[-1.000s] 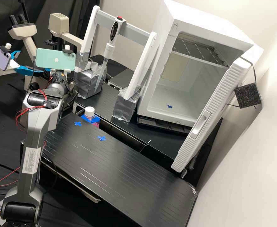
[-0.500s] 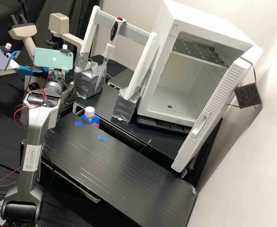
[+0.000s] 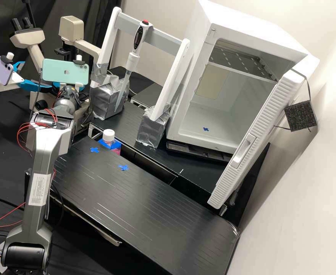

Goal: Move the petri dish to the microscope

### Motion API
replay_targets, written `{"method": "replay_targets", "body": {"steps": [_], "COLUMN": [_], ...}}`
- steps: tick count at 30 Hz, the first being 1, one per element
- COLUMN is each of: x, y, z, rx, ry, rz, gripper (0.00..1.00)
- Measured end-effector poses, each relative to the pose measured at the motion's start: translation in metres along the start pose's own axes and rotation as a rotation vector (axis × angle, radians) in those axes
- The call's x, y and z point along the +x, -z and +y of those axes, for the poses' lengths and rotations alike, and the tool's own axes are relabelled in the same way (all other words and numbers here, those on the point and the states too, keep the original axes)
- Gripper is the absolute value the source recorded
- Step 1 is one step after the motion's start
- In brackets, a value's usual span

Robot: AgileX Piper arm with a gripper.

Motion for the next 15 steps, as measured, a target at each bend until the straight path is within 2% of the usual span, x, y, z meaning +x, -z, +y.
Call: {"method": "replay_targets", "body": {"steps": [1, 2, 15], "x": [0.0001, 0.0002, 0.0003], "y": [0.0004, 0.0009, 0.0016], "z": [-0.0001, -0.0006, -0.0002], "rx": [0.000, -0.001, -0.008], "ry": [0.000, 0.002, 0.003], "rz": [-0.001, -0.004, -0.007], "gripper": [0.00, 1.00, 1.00]}}
